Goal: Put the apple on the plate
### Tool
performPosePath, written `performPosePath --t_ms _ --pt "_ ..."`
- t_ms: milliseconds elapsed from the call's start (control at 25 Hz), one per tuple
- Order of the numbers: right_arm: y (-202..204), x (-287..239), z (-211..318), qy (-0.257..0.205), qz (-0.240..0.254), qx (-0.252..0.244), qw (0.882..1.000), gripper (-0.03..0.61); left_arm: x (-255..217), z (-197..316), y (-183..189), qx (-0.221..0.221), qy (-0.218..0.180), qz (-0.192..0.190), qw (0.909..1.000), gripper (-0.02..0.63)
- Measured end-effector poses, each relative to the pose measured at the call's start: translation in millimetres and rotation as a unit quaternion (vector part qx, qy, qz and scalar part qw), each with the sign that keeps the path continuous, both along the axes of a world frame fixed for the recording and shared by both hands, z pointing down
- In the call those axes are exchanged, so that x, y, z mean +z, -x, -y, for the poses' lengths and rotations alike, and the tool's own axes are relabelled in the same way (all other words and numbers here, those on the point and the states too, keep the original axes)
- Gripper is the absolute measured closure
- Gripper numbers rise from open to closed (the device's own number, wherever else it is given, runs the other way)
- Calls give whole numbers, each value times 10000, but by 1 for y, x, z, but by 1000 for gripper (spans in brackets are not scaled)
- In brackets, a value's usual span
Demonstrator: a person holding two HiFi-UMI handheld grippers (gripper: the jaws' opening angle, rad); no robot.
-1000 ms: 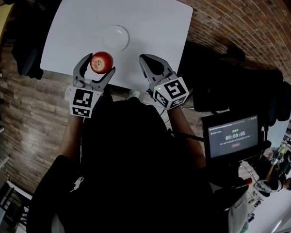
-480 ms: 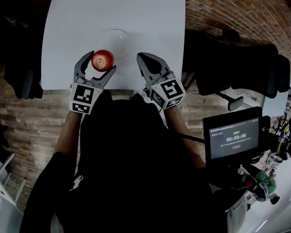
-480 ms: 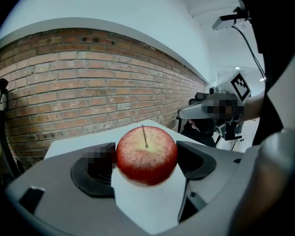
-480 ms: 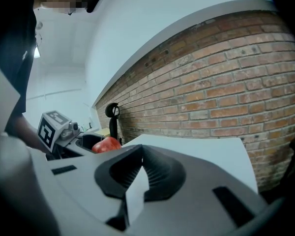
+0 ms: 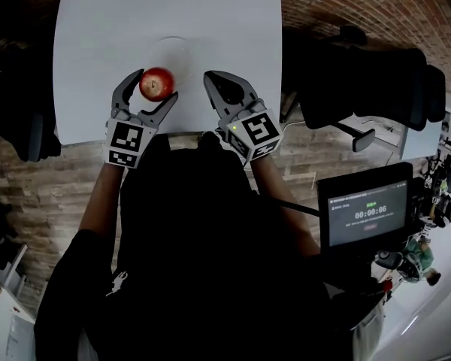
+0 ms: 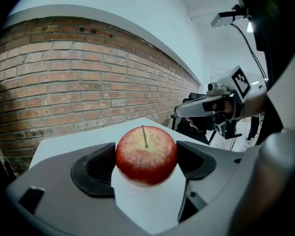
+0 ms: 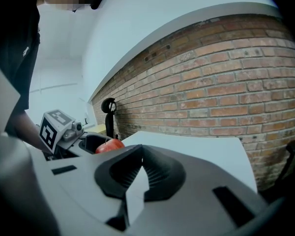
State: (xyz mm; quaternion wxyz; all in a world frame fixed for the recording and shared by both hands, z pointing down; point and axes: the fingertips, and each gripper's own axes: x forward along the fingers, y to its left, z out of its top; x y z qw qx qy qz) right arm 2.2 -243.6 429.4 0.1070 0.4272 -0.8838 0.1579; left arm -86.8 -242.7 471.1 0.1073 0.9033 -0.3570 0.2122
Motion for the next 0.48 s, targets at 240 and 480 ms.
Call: performPosePath --t_ms 240,480 --pt "0 18 6 182 -66 -100 9998 574 20 9 -6 17 148 -3 9999 222" --pt "-1 20 13 227 -71 -165 9996 574 29 14 -6 -37 233 46 9997 222"
